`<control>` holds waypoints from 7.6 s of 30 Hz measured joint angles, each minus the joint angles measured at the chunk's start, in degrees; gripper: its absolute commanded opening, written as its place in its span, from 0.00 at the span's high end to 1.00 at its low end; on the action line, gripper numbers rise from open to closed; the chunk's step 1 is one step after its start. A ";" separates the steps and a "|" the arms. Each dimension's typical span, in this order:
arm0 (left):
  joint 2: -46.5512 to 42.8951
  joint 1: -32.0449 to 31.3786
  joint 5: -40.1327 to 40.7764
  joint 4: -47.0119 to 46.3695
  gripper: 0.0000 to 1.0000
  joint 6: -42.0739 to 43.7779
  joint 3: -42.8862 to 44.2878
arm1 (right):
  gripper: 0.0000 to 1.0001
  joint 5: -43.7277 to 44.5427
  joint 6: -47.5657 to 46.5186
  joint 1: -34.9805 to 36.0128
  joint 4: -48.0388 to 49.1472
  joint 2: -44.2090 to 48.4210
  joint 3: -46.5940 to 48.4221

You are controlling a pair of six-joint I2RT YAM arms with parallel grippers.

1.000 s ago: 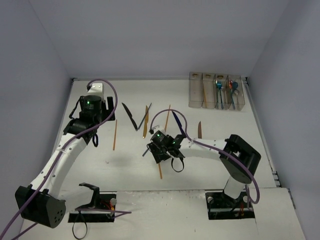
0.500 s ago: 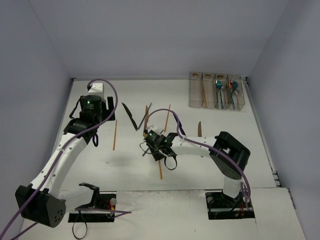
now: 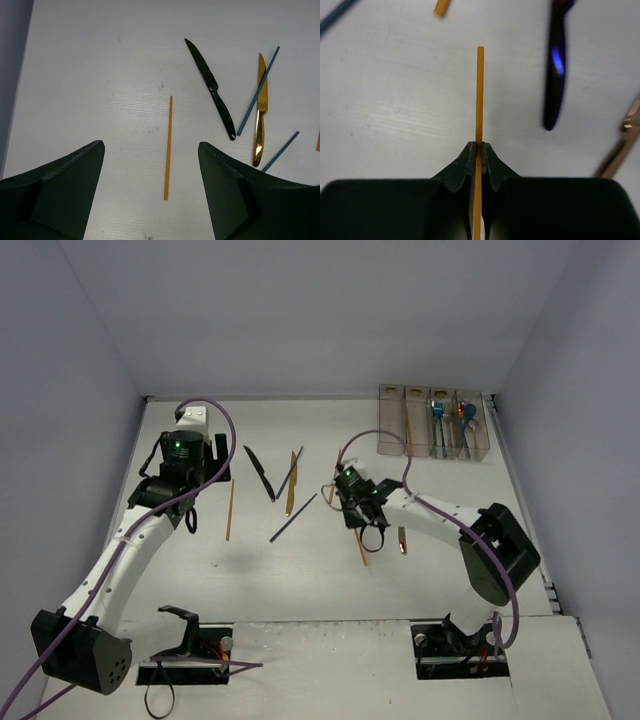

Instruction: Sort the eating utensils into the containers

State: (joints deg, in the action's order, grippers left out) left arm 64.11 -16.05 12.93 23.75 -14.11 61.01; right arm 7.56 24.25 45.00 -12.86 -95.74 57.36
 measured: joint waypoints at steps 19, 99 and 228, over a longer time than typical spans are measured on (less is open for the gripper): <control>1.27 0.00 -3.57 -0.01 0.27 0.00 -0.05 | 1.00 -0.86 -18.48 -35.25 -0.30 -23.04 53.90; 3.44 0.00 -5.62 0.07 0.27 -0.07 -0.04 | 1.00 14.51 8.89 -5.96 10.14 -22.30 20.15; 0.08 0.07 -5.18 0.20 0.22 2.14 -0.04 | 1.00 4.40 4.03 8.85 9.27 -10.63 5.78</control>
State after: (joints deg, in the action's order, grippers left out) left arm 64.18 -15.99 7.75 23.94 -11.97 60.97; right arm 11.96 28.28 53.85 -3.59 -106.37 63.13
